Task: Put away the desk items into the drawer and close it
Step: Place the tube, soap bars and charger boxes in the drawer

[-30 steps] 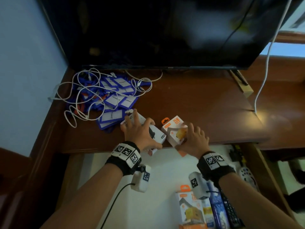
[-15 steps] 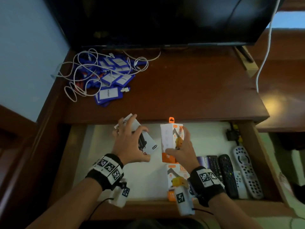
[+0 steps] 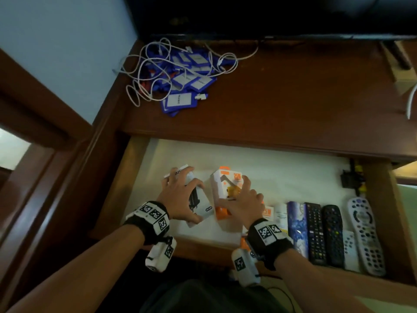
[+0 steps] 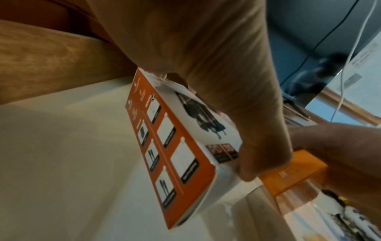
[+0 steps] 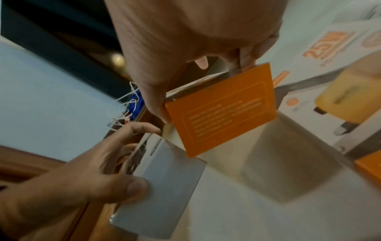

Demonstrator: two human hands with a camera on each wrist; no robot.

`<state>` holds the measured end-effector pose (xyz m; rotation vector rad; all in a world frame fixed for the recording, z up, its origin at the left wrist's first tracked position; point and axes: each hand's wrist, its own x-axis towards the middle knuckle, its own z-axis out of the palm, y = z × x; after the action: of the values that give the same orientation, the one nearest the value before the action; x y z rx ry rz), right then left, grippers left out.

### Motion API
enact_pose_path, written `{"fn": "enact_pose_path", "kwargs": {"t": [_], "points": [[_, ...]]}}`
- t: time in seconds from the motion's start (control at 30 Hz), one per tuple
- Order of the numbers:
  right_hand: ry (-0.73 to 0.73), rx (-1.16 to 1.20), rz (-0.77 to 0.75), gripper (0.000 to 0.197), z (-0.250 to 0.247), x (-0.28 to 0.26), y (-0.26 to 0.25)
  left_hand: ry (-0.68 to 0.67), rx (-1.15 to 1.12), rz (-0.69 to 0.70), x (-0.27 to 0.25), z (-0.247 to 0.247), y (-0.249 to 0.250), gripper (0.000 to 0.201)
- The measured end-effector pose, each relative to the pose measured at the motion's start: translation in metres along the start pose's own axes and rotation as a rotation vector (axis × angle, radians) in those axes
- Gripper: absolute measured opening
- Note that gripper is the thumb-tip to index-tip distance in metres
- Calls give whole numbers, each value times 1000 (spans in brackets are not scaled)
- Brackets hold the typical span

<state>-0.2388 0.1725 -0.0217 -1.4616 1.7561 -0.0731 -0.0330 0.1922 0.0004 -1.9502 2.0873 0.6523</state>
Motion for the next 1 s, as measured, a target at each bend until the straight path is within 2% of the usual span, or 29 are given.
{"fn": "enact_pose_path", "kwargs": {"t": [0.1,0.27,0.47,0.53,0.63,0.7,0.8,0.93,1.0], "points": [[21,-131,-52,102,9,2,-10,-86,67,42,4,2,-10,90],[-22,-286,-21,99,23,7,-25,-171,121,84,11,9,-16,93],[-73,-392,-20,79,31,18,-26,-217,114,164,23,20,-26,90],[-46,-444,-29,71,29,20,-28,-239,132,194,28,20,-28,93],[0,-486,-120,68,27,26,-34,-260,194,229,34,18,-27,104],[-38,-490,-190,70,26,33,-37,-267,213,254,37,17,-26,108],[-105,-527,-225,71,27,38,-32,-281,165,283,37,20,-25,108],[-113,-554,-239,69,25,38,-17,-284,12,292,32,28,-26,95],[-136,-594,-240,70,23,37,-11,-260,-57,273,29,32,-26,95]]}}
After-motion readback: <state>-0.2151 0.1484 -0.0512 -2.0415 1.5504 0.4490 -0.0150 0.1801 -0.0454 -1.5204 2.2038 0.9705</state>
